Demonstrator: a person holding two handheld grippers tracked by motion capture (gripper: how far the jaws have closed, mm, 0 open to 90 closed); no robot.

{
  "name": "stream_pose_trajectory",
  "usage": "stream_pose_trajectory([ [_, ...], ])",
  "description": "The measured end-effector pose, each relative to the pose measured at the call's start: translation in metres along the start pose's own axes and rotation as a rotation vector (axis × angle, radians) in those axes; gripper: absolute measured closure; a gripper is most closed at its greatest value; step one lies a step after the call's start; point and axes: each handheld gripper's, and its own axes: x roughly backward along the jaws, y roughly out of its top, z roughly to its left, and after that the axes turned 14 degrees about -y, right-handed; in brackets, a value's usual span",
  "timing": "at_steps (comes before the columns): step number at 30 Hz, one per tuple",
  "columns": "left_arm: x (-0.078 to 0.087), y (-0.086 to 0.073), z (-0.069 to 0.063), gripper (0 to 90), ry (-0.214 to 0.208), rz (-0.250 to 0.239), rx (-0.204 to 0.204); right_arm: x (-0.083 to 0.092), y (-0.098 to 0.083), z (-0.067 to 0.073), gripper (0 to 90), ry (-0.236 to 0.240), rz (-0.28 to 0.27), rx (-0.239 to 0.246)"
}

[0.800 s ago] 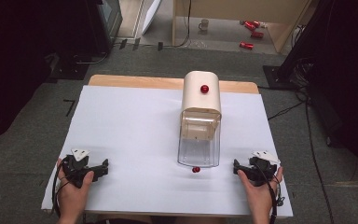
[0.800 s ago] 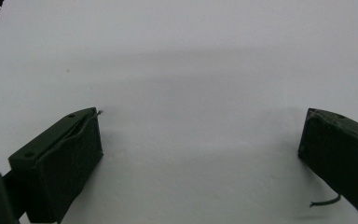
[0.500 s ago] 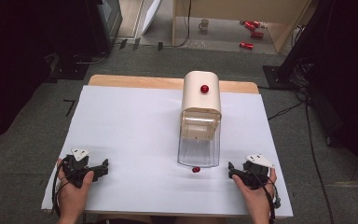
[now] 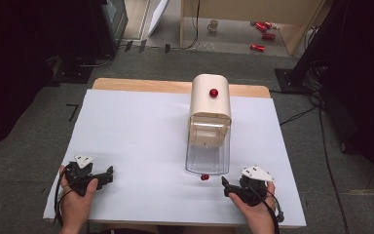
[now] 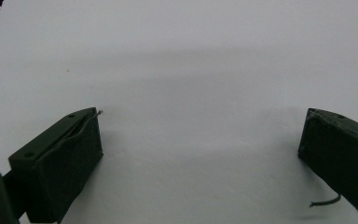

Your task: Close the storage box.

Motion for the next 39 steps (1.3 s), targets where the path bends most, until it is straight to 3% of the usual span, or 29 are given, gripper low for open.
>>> stream_pose_trajectory([
  [1, 0.0, 0.0, 0.0, 0.0, 0.0, 0.0, 0.0, 0.003, 0.001, 0.005, 13.4, 0.031, -0.002, 0.005],
  [5, 0.0, 0.0, 0.0, 0.0, 0.0, 0.0, 0.0, 0.006, 0.001, 0.013, 13.4, 0.075, -0.008, 0.022],
  [11, 0.0, 0.0, 0.0, 0.0, 0.0, 0.0, 0.0, 0.011, 0.003, 0.023, 13.4, 0.112, -0.03, 0.02],
  [17, 0.0, 0.0, 0.0, 0.0, 0.0, 0.0, 0.0, 0.008, 0.004, 0.034, 13.5, 0.114, -0.037, 0.02],
  [23, 0.0, 0.0, 0.0, 0.0, 0.0, 0.0, 0.0, 0.007, 0.008, 0.038, 13.7, 0.118, -0.064, -0.016],
  [27, 0.0, 0.0, 0.0, 0.0, 0.0, 0.0, 0.0, 0.007, 0.008, 0.041, 14.7, 0.114, -0.066, -0.009],
  [39, 0.0, 0.0, 0.0, 0.0, 0.0, -0.001, 0.0, 0.014, 0.014, 0.038, 17.3, 0.115, -0.103, -0.032],
])
